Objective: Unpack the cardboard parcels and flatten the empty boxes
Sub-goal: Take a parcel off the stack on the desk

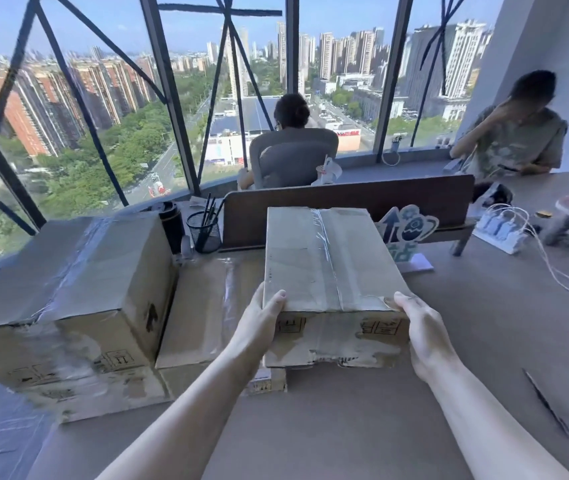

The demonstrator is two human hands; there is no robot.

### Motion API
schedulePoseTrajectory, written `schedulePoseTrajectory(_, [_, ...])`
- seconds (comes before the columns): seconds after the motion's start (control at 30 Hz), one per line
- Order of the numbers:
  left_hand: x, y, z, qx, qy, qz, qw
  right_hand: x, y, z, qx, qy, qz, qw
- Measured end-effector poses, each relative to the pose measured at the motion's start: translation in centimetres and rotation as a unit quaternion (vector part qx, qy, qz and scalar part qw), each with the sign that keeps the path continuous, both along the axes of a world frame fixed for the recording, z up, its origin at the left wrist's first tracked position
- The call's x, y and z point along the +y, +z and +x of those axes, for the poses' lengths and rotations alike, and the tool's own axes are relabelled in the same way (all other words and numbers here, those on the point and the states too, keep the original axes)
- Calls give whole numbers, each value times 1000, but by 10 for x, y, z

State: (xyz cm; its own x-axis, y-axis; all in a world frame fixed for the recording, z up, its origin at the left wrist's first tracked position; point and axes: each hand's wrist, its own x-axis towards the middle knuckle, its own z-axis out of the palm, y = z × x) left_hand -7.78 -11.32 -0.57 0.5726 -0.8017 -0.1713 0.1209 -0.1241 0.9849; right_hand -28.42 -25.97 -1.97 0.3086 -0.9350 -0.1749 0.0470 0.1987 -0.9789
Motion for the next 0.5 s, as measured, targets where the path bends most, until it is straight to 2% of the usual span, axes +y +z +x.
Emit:
schedulePoseTrajectory(0.2, [-93,-26,-92,-6,6,16,1000,-98,-20,-91,7,20,4,1000])
schedulePoseTrajectory(0.3, [-132,-41,-145,26,21,20,999,-146,-30,-136,31,40,11,999])
schedulePoseTrajectory(0.5, [-162,-67,-212,49,34,76,995,-183,-61,-198,93,72,46,992])
